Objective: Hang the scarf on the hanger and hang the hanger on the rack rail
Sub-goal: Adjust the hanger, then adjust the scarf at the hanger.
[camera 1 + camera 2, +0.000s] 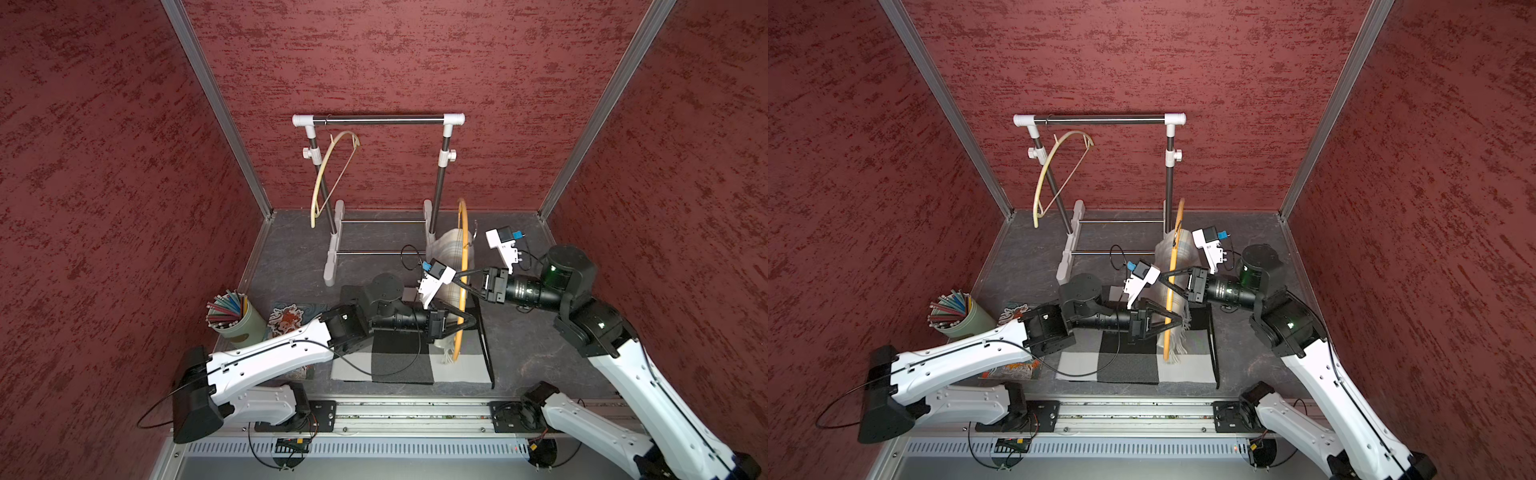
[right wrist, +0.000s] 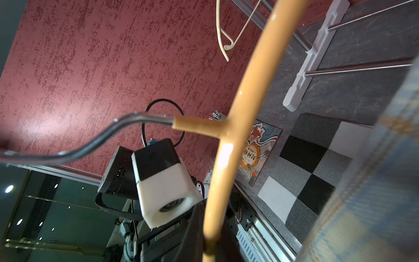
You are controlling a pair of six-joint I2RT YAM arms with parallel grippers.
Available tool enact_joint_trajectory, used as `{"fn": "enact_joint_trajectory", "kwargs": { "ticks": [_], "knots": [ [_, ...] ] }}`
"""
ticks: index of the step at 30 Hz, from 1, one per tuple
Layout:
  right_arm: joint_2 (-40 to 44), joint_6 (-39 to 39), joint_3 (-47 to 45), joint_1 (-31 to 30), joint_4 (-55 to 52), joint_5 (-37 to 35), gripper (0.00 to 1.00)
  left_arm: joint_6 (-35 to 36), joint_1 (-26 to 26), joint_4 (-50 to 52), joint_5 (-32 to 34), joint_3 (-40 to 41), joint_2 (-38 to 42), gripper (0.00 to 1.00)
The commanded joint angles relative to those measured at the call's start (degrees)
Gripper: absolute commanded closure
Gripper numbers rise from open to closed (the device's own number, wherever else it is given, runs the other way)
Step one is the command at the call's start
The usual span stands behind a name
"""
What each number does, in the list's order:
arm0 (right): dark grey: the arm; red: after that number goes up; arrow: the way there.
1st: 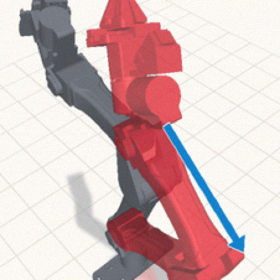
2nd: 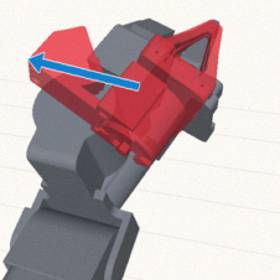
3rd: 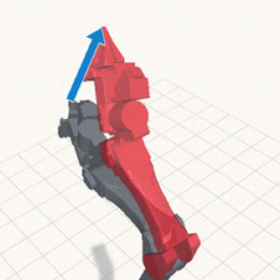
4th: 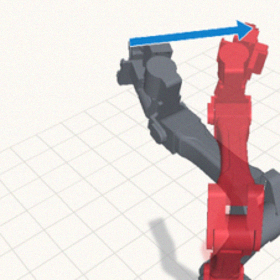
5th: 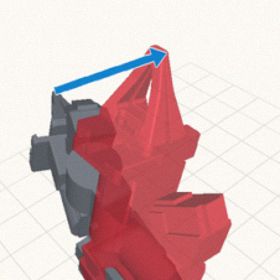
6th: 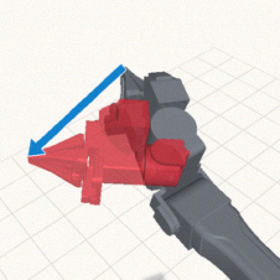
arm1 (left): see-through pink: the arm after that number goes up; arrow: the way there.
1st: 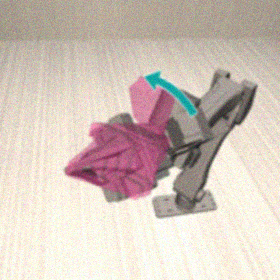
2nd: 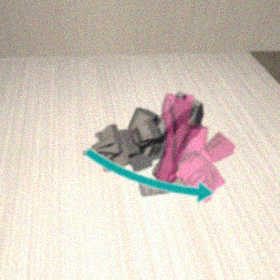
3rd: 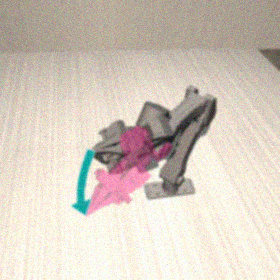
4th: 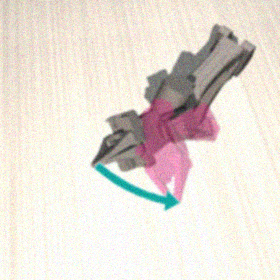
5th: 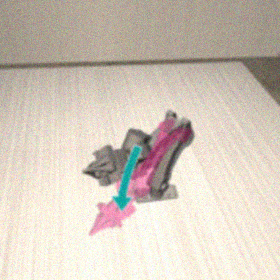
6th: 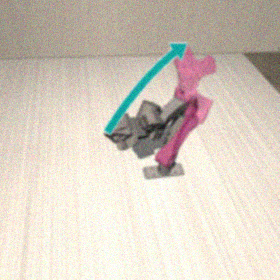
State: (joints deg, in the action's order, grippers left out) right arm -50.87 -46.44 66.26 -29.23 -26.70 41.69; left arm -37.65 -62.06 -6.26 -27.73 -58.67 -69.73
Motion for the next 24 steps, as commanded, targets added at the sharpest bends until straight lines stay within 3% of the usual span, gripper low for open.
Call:
{"fn": "enact_joint_trajectory", "kwargs": {
  "ticks": [1,2,5,8,12,15,18,24],
  "knots": [
    [-2.02,3.14,7.32,-0.03,-0.98,1.06,1.0,-1.34,1.88,-1.47,1.08,-2.51,1.64,0.45],
    [-3.55,4.03,10.66,-0.01,-4.14,0.92,1.0,-1.52,2.72,-0.47,1.13,-2.51,2.3,0.32],
    [-8.42,5.82,20.08,0.02,-10.86,1.59,1.0,-5.24,8.6,1.43,2.65,2.09,8.44,0.13],
    [-11.6,6.5,26.36,0.08,-15.34,3.23,1.0,-14.67,19.78,-0.07,0.4,11.34,17.34,0.08],
    [-14.1,4.97,29.26,0.45,-15.56,7.4,1.0,-25.2,33.9,-9.06,-8.82,22.15,22.44,0.1],
    [-14.82,2.38,29.28,0.59,-12.0,11.22,1.0,-29.54,38.17,-22.26,-15.48,26.48,17.85,0.12],
    [-15.44,-0.64,28.76,0.66,-8.49,14.56,1.0,-31.37,39.11,-34.88,-20.07,27.46,8.67,0.12],
    [-16.01,-5.62,27.97,0.65,-2.57,18.82,1.0,-36.39,38.88,-55.65,-22.87,27.86,-7.44,0.12]
  ]
}}
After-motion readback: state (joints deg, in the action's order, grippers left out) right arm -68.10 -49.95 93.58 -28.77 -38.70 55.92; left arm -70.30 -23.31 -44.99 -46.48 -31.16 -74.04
